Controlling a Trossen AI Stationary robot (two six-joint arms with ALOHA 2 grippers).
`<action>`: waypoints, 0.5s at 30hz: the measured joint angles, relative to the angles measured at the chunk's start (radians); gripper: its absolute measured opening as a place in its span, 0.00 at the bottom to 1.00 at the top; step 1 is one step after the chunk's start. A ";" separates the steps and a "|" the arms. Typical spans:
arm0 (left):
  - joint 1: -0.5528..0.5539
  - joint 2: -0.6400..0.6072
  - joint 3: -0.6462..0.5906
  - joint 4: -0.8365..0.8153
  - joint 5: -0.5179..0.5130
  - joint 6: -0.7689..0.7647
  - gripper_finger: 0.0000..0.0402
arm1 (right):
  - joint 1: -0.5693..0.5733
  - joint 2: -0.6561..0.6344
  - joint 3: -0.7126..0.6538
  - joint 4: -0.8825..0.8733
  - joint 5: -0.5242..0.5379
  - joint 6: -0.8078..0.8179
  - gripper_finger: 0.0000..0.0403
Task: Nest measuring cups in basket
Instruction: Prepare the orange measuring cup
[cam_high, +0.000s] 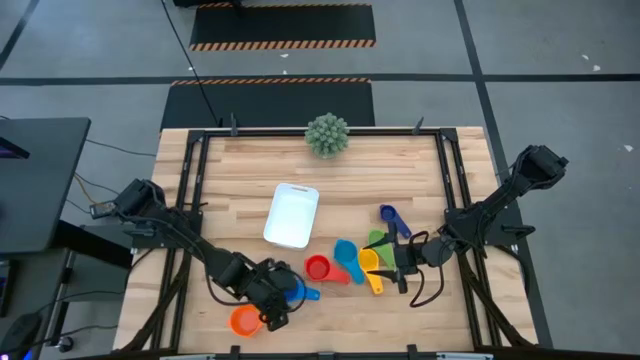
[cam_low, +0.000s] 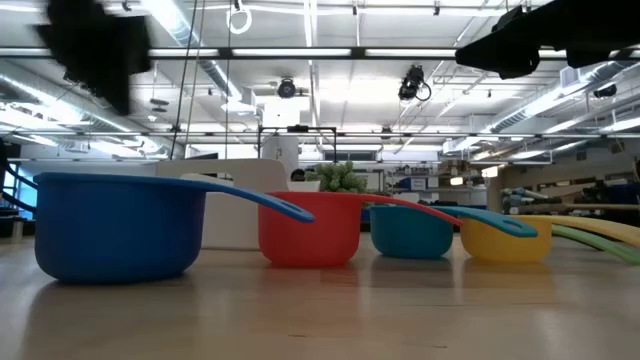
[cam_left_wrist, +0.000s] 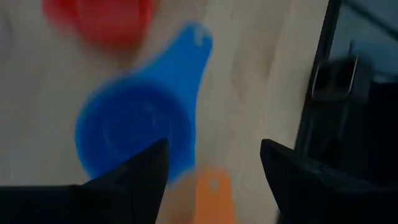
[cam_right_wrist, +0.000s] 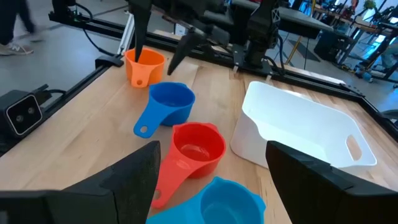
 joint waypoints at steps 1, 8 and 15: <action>-0.010 0.000 0.000 -0.026 0.022 -0.029 0.64 | 0.000 0.000 0.000 -0.001 0.000 0.000 0.74; -0.074 0.000 0.000 -0.179 0.092 -0.191 0.64 | -0.003 0.000 0.000 -0.001 0.000 0.007 0.74; -0.131 0.000 0.000 -0.330 0.093 -0.265 0.64 | -0.017 0.000 0.000 -0.001 -0.001 0.009 0.74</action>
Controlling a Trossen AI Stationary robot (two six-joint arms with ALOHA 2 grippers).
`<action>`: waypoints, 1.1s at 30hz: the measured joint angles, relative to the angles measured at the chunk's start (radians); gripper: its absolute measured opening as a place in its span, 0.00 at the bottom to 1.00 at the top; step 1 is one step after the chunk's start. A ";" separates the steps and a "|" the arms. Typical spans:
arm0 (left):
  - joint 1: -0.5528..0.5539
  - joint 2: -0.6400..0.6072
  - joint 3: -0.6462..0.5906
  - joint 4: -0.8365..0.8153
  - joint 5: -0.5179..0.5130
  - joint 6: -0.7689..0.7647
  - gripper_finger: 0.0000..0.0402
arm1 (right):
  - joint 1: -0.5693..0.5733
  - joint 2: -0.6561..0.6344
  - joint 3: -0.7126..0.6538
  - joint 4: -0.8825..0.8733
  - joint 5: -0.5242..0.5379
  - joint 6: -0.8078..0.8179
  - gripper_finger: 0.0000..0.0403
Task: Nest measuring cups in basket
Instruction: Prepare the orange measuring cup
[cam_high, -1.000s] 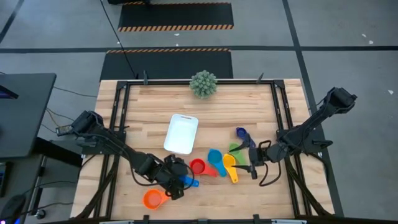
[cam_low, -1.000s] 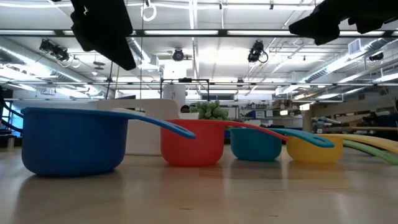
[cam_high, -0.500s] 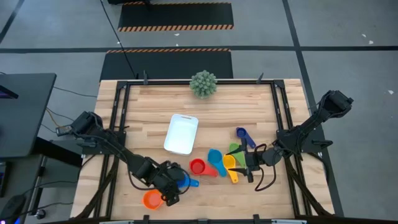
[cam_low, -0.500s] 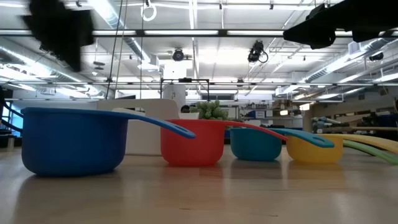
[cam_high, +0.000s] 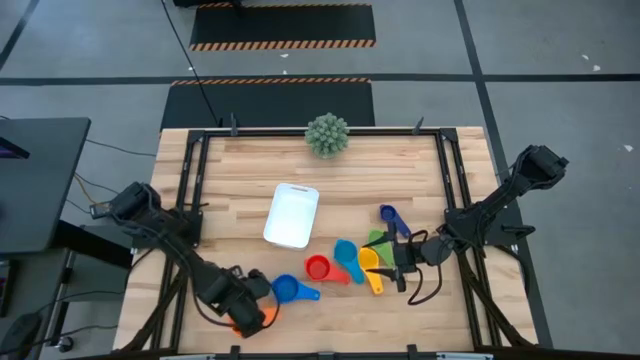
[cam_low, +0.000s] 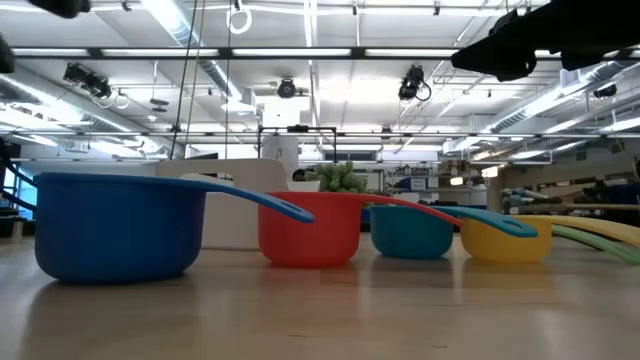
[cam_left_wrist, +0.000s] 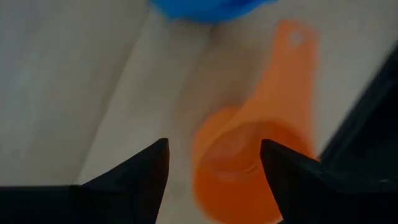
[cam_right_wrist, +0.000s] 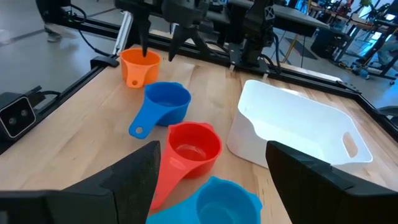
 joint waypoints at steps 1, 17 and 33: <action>-0.006 0.000 0.000 -0.023 0.001 -0.006 0.64 | -0.001 0.000 0.000 0.000 0.000 0.002 0.74; -0.048 0.064 -0.004 -0.043 -0.016 0.010 0.64 | 0.000 0.000 0.000 0.000 -0.003 0.009 0.74; -0.046 0.102 -0.004 -0.025 0.052 0.031 0.43 | 0.000 0.000 0.000 0.015 -0.003 0.007 0.74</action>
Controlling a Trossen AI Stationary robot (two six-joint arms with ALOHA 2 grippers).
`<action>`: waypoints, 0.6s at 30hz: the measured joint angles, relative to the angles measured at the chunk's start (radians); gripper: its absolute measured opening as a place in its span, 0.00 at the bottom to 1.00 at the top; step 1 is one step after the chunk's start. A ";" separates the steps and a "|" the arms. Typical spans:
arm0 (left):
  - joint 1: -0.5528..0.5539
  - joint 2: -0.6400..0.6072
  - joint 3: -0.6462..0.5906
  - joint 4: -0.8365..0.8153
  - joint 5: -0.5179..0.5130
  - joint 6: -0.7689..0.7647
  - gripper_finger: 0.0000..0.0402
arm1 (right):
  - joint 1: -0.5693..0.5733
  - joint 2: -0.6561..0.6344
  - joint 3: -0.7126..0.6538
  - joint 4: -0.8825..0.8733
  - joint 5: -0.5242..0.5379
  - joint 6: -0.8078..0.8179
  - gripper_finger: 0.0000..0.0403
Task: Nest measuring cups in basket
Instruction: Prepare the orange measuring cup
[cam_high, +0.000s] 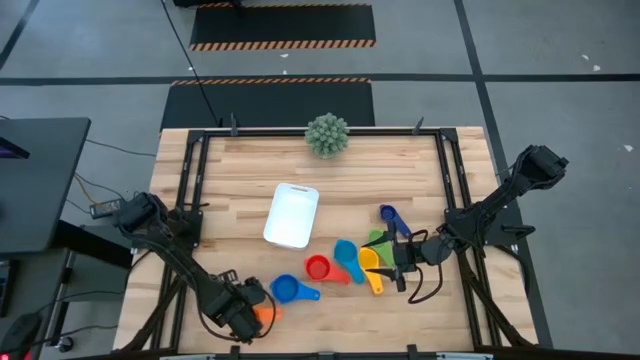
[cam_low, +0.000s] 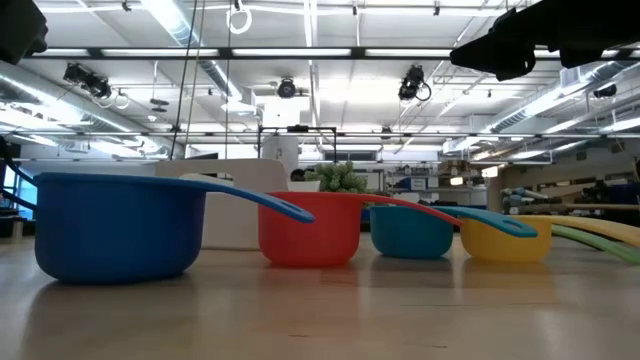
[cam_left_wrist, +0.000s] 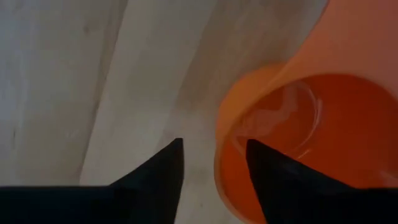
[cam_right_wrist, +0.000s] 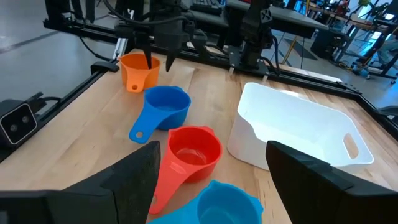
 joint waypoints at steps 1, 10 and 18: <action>0.000 0.000 0.000 -0.004 0.000 0.007 0.40 | 0.000 0.000 0.000 0.000 0.000 0.000 0.74; 0.005 0.000 0.000 -0.088 -0.012 0.030 0.25 | 0.000 0.000 0.000 0.000 0.000 0.000 0.74; 0.009 0.000 0.000 -0.151 -0.077 0.073 0.22 | 0.000 0.000 0.000 0.000 0.000 0.000 0.74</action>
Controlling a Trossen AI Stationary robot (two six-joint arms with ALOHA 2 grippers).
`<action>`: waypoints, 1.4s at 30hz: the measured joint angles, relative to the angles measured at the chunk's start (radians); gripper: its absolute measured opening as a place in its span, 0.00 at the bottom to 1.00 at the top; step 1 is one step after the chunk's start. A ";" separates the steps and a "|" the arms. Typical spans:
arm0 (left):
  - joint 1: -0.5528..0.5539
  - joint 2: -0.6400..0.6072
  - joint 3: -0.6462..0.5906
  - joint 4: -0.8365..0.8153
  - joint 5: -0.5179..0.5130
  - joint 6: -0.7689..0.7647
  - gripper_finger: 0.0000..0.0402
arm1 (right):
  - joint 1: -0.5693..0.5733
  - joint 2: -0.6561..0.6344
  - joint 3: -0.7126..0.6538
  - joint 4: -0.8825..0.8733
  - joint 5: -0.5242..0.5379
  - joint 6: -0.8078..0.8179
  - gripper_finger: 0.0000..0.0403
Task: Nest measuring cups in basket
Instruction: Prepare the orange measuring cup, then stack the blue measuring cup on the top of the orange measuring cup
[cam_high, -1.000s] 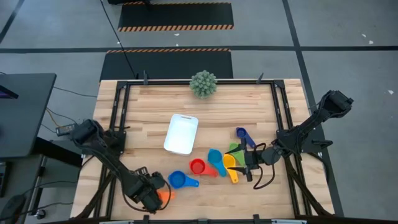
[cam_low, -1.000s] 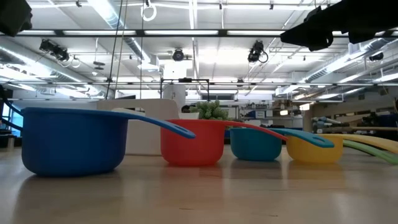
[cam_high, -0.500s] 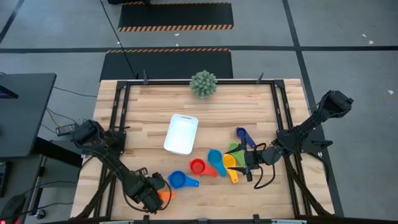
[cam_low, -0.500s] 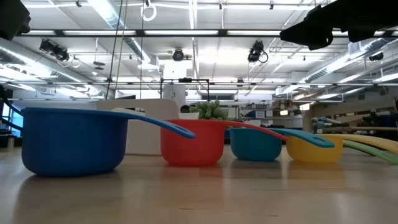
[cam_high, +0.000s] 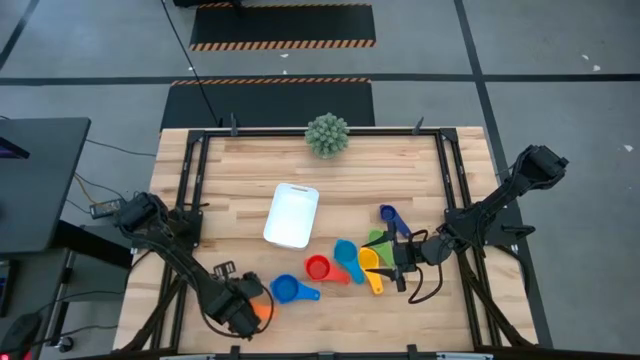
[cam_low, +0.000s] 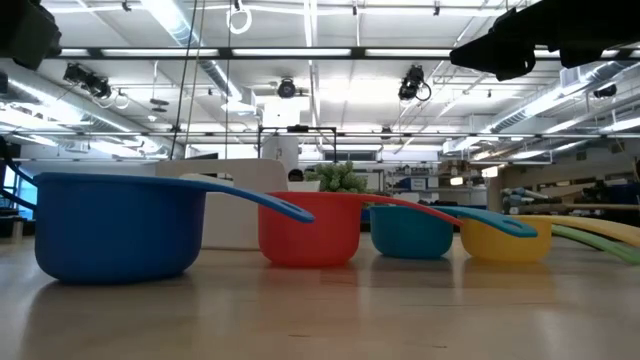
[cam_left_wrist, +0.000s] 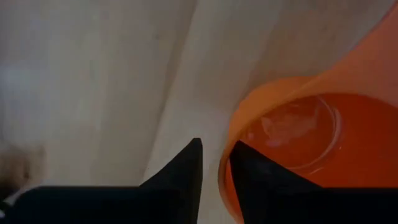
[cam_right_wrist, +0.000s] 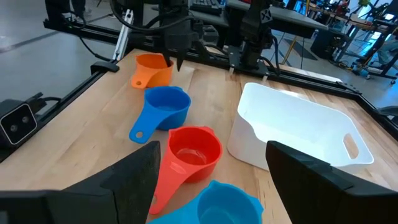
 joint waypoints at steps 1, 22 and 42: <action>0.003 0.000 0.000 -0.004 -0.013 0.003 0.22 | 0.000 0.000 0.000 0.000 0.000 0.000 0.74; 0.075 0.001 0.000 -0.042 -0.202 0.211 0.23 | 0.000 0.000 0.000 0.000 0.000 0.000 0.74; 0.110 0.001 0.191 -0.091 -0.248 0.212 0.39 | 0.000 0.000 0.000 0.006 0.000 0.000 0.74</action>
